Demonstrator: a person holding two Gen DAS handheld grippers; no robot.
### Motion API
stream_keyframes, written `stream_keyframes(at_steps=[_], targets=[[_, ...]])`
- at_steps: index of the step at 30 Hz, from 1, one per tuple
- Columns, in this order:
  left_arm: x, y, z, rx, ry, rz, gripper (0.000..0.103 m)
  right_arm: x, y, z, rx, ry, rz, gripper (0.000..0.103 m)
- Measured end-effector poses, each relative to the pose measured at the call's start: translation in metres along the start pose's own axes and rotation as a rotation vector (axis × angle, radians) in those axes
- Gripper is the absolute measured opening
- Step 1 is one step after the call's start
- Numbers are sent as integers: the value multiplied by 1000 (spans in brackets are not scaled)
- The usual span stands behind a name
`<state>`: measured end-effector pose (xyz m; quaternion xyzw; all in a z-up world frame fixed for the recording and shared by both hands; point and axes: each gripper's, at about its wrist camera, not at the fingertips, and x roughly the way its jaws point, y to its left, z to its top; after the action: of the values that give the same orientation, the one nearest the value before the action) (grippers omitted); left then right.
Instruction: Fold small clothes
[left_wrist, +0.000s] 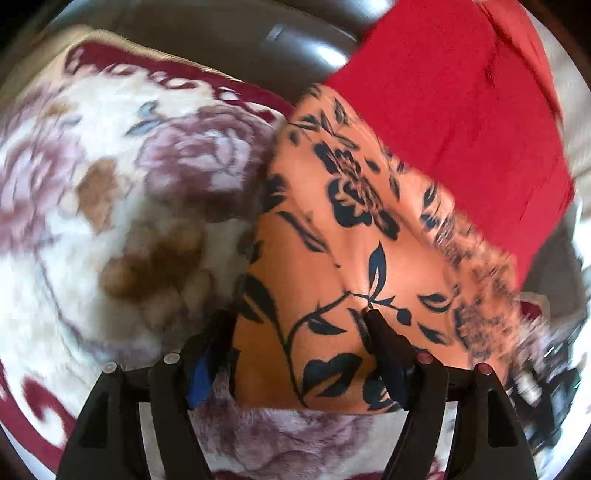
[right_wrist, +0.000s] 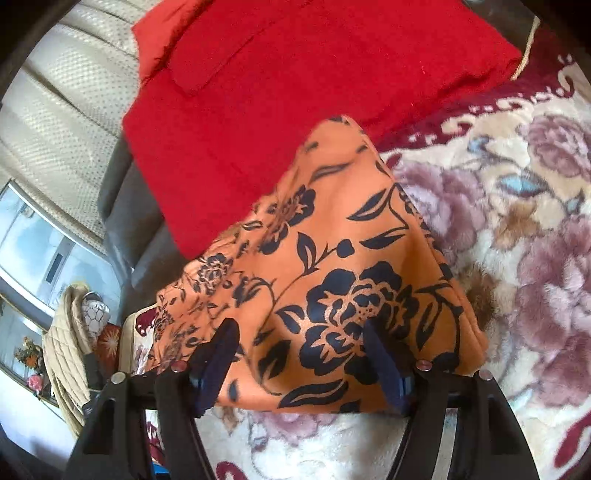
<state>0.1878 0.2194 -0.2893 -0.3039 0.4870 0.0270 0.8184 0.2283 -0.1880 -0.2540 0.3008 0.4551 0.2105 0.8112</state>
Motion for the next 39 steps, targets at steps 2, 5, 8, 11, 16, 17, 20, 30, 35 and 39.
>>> stream_keyframes(at_steps=[2,5,8,11,16,17,20,30,35,39], targets=[[-18,-3,-5,26,-30,1,75,-13,-1,-2,34,5,57,75],[-36,1,-21,-15,-31,-82,75,-28,-14,-13,130,14,127,75],[-42,6,-40,-94,9,-175,76,-33,-26,-26,223,28,139,75],[-34,6,-53,-198,19,-275,77,-31,-45,-37,324,35,130,75],[-4,11,-45,-325,23,-297,78,-15,-73,-27,446,-3,167,77],[-1,13,-42,-352,3,-301,79,-13,-76,-23,457,-23,175,77],[0,12,-30,-374,-65,-317,79,-1,-87,-10,495,-61,207,80],[17,6,-15,-377,-127,-244,55,28,-51,17,261,-144,68,77],[11,2,-12,-346,-142,-239,29,22,-35,17,181,-157,39,22],[-11,-6,-12,-282,-175,-245,26,-1,-13,7,102,-195,36,19]])
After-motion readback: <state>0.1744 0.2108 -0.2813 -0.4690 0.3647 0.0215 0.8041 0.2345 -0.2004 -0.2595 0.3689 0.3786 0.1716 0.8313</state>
